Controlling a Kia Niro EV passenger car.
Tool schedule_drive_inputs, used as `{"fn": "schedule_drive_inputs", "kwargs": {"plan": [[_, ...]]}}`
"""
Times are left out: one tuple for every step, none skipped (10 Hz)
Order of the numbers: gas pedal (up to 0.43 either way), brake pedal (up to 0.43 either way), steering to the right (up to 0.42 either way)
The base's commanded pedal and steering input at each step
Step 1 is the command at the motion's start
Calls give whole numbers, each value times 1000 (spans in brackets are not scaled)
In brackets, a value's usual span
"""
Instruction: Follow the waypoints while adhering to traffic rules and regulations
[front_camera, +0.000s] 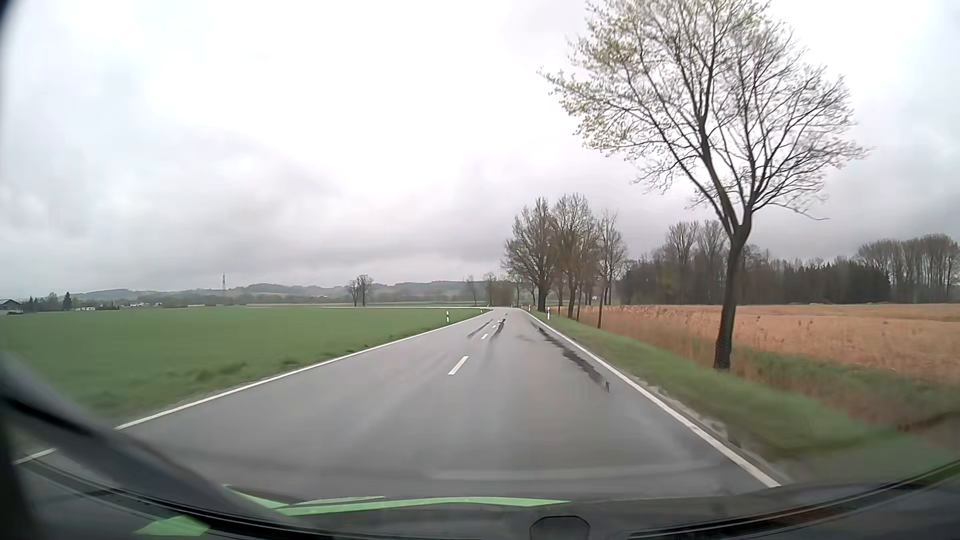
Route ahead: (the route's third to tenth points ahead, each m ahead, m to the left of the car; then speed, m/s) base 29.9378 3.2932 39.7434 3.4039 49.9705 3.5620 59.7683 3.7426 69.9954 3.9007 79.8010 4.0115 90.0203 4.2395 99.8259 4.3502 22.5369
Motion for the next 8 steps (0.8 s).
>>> {"fn": "schedule_drive_inputs", "kwargs": {"plan": [[150,0,-6],[150,0,-6],[150,0,-7],[150,0,-7],[150,0,-6],[138,0,-6],[118,0,-1],[118,0,3]]}}
